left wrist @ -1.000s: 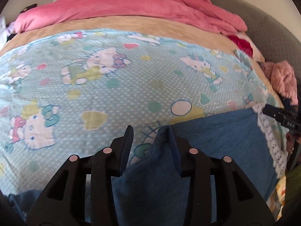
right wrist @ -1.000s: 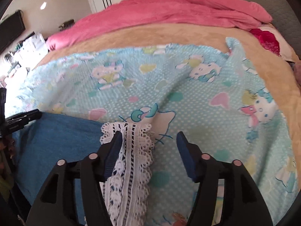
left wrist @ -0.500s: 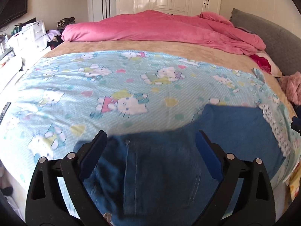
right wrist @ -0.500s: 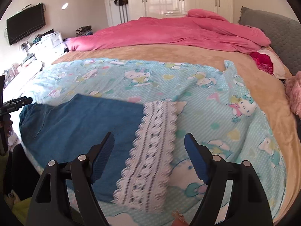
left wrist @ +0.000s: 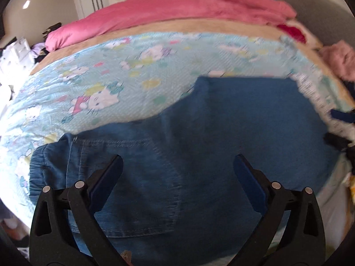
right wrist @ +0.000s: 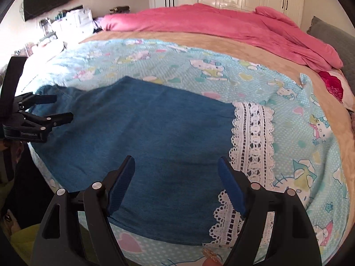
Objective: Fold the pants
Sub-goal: 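Open the right tool to release the lace leg and smooth the pants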
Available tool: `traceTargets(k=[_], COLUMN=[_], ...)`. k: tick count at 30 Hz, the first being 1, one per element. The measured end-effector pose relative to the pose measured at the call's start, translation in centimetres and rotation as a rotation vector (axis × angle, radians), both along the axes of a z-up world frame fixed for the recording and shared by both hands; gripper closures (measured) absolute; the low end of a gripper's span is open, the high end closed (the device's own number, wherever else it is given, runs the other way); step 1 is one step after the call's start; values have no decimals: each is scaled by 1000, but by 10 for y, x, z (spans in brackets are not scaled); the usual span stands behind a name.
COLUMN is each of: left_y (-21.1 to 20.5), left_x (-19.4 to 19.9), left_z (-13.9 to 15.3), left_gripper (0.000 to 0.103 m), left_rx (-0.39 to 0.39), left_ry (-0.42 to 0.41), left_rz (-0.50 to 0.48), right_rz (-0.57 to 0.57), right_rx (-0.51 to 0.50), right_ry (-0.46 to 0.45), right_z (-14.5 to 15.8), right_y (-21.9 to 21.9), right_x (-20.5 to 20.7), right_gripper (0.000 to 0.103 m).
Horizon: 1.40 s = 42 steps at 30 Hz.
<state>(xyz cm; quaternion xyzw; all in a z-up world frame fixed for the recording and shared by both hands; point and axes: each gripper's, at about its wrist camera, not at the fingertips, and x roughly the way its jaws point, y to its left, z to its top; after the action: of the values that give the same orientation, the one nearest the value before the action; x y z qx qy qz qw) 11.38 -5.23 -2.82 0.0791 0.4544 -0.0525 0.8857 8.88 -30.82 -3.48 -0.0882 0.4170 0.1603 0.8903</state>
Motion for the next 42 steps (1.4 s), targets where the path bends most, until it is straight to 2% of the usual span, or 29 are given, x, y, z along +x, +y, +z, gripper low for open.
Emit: traceTargets(k=[2,3,4,5,6,8,10,17,20,22,25,28,29,30,33,37,42], left_y=[16,33,51,62,68,68,68,65,61,61,60,54,51,48,38,17,-7], left_x=[3,3,0,-3,-7,-10,-11,-16,-21,-25,-33,-39,-41,-43,-45,-44,-43], left_z=[-16,-21,-21,-20,-18,-17,-20,-17,-8,-2,15,29,33,37,45,46,35], left_gripper=[8,8,8,8,9,9,9,9,9,9,9,9,9,9,9,9,9], left_rx=[92,53,-49,-111,-132,-117,-117,-119,-107,-128,-167,-164,-164,-171,-201,-200,-201], left_ry=[16,27,39,40,37,36,31,24,27,25,-1,-32,-40,-50,-61,-52,-19], left_rz=[69,96,107,116,107,89,87,88,98,101,96,83,79,72,49,17,-23], right_rz=[-37,-68,-93,-115,-118,-121,-129,-127,-118,-117,-108,-100,-98,-97,-84,-69,-56], right_rx=[-30,-51,-66,-55,-21,6,-17,7,66,98,101,116,122,127,140,142,163], right_ry=[43,80,113,153,167,173,156,128,111,78,23,-38,-53,-68,-124,-171,-178], right_z=[-6,-12,-18,-25,-27,-28,-28,-23,-10,2,18,34,37,42,54,65,68], right_y=[-7,-15,-23,-34,-41,-49,-49,-48,-51,-53,-50,-49,-49,-48,-44,-39,-33], right_x=[4,5,5,4,0,-10,-18,-27,-32,-36,-41,-45,-45,-45,-44,-37,-30], right_gripper=[27,27,27,27,27,27,27,27,27,27,27,27,22,6,6,6,6])
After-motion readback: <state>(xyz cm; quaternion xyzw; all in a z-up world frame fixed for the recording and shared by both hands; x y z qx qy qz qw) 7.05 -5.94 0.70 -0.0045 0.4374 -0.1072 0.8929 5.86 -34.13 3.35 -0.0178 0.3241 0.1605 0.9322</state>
